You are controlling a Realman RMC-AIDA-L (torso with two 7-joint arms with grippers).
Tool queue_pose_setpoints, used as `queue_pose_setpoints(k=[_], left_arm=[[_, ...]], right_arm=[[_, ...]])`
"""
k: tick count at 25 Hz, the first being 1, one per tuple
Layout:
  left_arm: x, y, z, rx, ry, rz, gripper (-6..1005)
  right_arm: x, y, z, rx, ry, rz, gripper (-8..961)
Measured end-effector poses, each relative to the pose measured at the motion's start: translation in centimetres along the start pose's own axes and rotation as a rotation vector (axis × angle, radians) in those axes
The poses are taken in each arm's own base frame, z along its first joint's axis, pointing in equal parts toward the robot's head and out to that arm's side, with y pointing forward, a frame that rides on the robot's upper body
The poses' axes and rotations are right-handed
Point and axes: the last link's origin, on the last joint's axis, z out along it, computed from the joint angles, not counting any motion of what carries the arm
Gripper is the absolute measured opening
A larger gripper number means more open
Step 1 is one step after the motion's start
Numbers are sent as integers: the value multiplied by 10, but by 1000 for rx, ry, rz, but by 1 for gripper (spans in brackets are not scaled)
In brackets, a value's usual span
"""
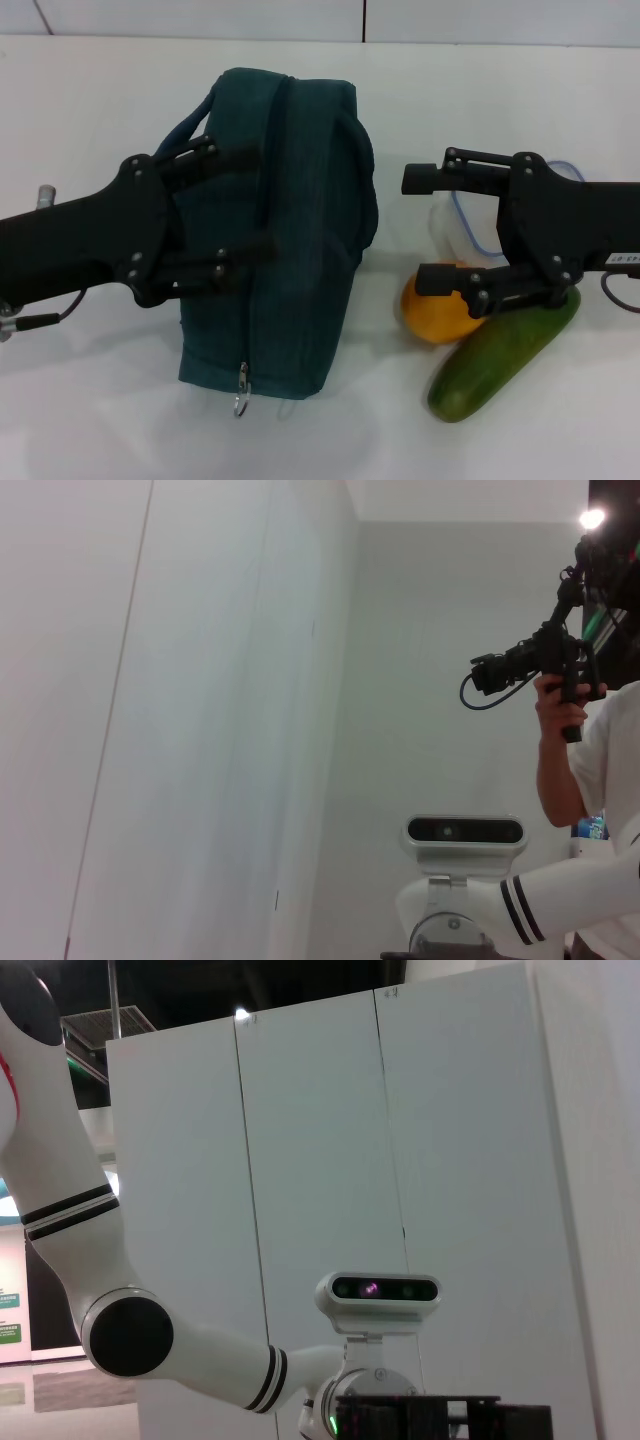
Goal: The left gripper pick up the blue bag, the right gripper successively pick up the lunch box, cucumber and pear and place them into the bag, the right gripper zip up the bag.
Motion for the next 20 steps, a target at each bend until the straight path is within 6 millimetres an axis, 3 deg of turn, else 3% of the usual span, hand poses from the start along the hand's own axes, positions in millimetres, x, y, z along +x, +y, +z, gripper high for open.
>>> queue_pose_setpoints(k=[20], left_arm=[[1,-2,0,13,9,-29,839]], right_arm=[[3,2,0,-5,5,11,851]])
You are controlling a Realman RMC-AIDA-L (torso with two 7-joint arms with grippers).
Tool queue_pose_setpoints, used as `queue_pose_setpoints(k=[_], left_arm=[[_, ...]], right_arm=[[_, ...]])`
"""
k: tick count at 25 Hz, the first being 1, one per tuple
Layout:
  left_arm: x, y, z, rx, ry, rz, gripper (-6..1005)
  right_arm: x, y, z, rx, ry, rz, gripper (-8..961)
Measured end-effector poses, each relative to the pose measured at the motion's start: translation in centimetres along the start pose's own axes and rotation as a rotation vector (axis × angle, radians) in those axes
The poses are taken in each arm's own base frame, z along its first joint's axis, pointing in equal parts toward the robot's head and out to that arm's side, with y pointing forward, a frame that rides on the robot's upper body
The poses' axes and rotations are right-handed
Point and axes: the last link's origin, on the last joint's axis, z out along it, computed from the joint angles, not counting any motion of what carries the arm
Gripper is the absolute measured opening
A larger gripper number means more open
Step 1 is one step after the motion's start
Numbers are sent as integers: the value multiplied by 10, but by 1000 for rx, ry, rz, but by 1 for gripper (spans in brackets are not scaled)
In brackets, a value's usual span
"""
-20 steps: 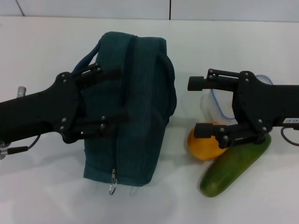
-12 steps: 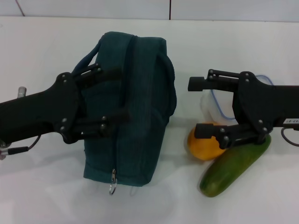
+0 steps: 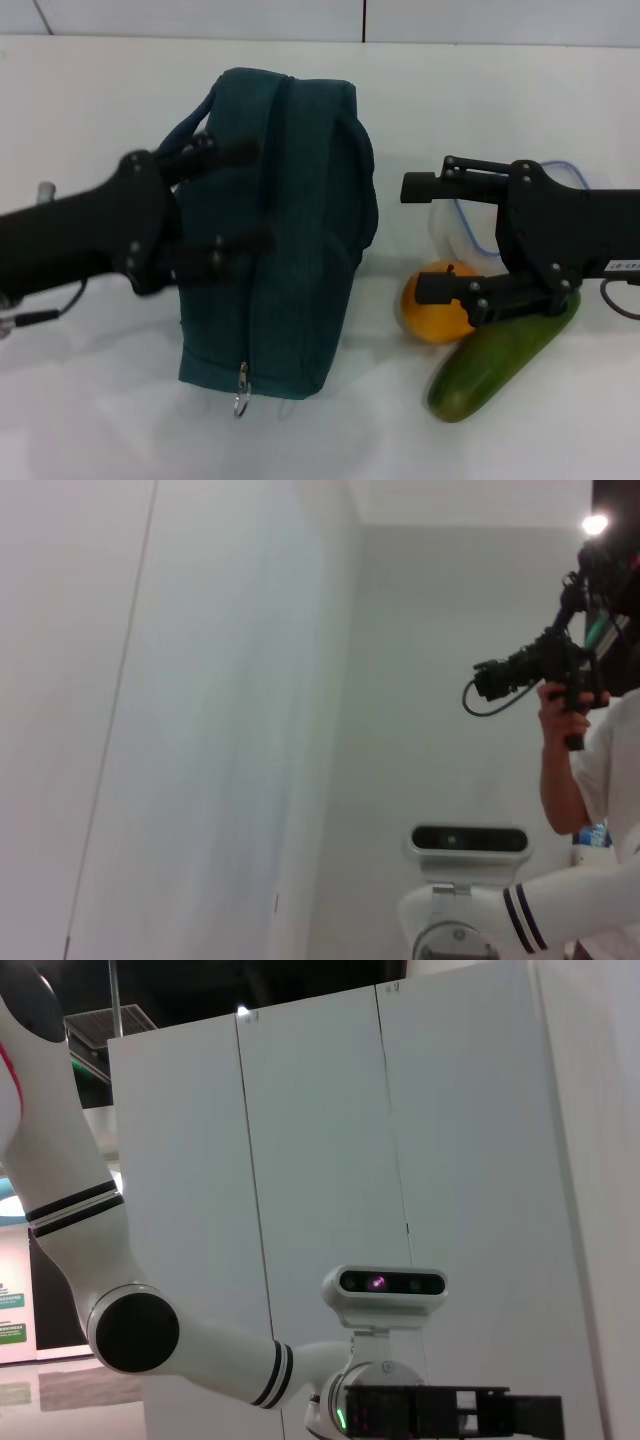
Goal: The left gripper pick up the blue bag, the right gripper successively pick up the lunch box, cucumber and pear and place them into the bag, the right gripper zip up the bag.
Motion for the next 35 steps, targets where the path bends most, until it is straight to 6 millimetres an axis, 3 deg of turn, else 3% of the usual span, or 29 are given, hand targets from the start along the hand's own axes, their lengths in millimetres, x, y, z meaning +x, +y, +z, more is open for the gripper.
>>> queue_pose_setpoints(k=[9,16,21,35], left_arm=[[47,-50,-16,194,-143,-287,823],[51,-76,-13,301,-349,-560,811],[53,-82,-9,349,-437,-659,802],[59,-82,16,355,-553,-734,778]], right_arm=[[7,4,-7,26,9,20,849],[14,10,-17,63,9,32,847],[20,16,-31,119,2,38,846],[24,19,-32,132,-5,35,842]])
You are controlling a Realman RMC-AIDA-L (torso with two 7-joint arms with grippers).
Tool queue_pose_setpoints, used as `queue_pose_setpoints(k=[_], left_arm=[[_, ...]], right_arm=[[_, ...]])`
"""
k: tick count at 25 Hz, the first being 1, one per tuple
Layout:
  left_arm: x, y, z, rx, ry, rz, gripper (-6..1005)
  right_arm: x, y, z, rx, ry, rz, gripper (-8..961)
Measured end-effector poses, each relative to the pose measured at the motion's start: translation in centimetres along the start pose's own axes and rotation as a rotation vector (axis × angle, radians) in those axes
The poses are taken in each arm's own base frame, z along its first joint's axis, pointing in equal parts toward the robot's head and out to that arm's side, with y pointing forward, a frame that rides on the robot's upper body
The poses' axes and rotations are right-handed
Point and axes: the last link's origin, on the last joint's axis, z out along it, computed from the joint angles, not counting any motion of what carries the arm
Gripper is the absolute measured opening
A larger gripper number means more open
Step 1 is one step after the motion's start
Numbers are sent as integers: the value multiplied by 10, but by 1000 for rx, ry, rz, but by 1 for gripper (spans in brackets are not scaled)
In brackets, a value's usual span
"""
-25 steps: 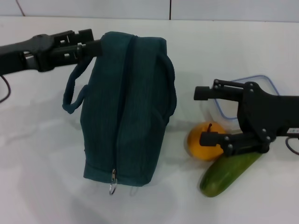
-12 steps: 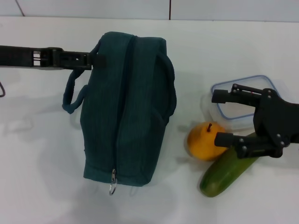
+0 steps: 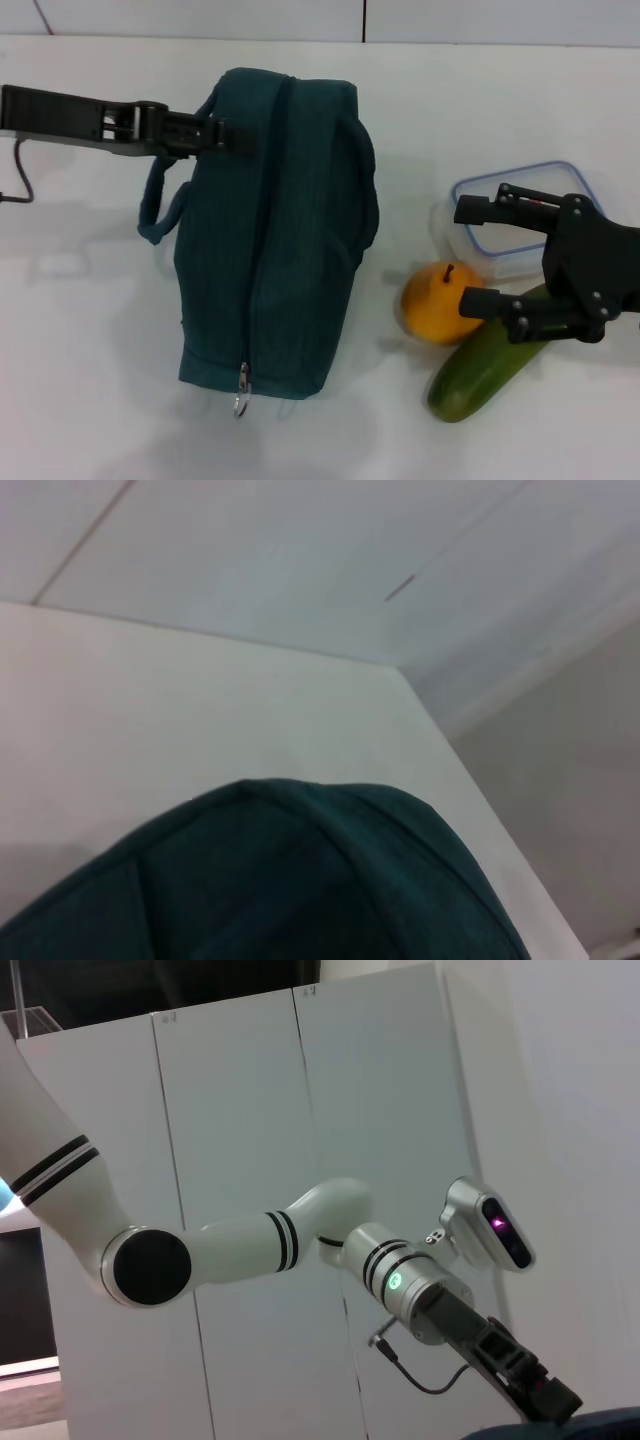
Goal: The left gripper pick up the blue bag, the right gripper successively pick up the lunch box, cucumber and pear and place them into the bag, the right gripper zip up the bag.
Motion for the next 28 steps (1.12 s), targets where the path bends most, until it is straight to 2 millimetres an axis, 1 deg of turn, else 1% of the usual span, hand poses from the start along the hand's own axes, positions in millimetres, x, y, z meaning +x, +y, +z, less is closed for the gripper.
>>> queue_pose_setpoints(k=[7,10,14,18,25,28], left_arm=[[9,2,6,29,-35,-5,765],[15,4,5,30,-34,12,760],[18,5,2,36,-40,20,753],[17,5,3,35,-50,13,510],[15,2,2,44,-65,-30,300],[15,0,3,74,-90,-42,164]], right_arm=[[2,1,-1,5,-1,-6,840],[3,2,-2,9,-2,-2,839],[6,4,-3,12,-3,11,838],[10,8,-6,17,-6,28,837],[11,10,-10,25,-7,38,836],[11,10,-10,25,-8,38,835]])
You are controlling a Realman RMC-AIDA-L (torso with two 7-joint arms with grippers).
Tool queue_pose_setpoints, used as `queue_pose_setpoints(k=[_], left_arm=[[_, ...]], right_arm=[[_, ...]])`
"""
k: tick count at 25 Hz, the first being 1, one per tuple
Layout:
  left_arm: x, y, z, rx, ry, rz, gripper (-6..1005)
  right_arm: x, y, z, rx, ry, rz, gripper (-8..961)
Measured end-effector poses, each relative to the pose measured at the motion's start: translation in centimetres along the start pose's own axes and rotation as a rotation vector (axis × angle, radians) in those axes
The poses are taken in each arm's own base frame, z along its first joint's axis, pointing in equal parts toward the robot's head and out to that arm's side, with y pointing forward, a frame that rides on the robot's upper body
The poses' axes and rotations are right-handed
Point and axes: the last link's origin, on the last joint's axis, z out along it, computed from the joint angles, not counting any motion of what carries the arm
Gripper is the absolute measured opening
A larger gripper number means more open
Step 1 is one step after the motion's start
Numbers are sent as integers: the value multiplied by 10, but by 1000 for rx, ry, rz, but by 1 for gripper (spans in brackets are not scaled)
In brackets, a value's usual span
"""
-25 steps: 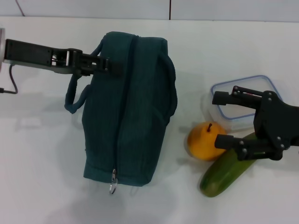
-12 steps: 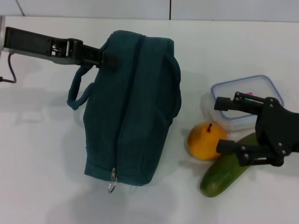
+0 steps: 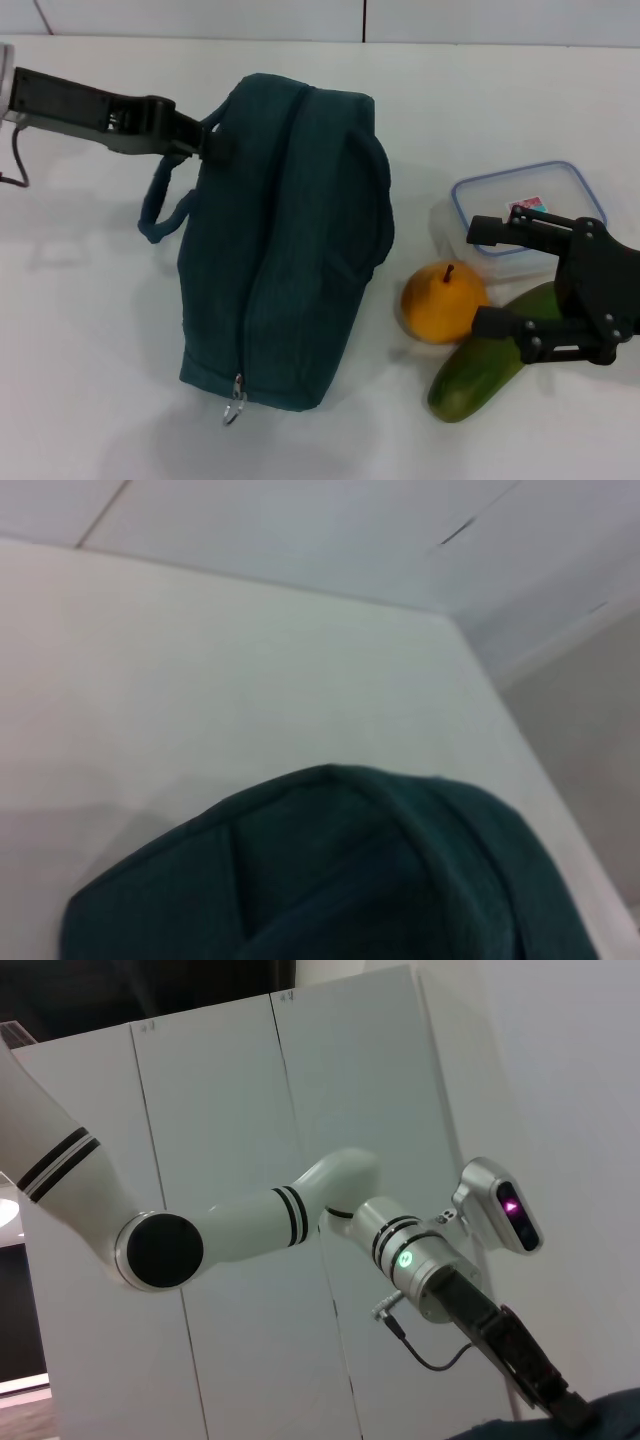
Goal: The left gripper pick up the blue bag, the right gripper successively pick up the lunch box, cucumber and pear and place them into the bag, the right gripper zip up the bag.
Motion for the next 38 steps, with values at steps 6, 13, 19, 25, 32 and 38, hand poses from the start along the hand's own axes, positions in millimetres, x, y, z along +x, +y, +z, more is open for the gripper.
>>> queue_pose_setpoints(k=[6,13,19,25,32,38], left_arm=[[3,2,4,0,-6,-21,57],[3,6,7,-91,35,-59,54],[-1,7,10,-139,73,-65,54],[-4,4,8,-153,122,-56,54],[-5,2,10,-148,149,-31,53],[-5,3,14,-157,152,-6,53]], right_arm=[[0,1,-1,6,-5,1,833],[1,-4,-22,210,-223,82,832],[15,-5,-54,487,-475,216,830],[39,4,-86,761,-684,365,828],[70,0,-95,909,-707,619,827],[85,-13,-96,969,-686,785,825]])
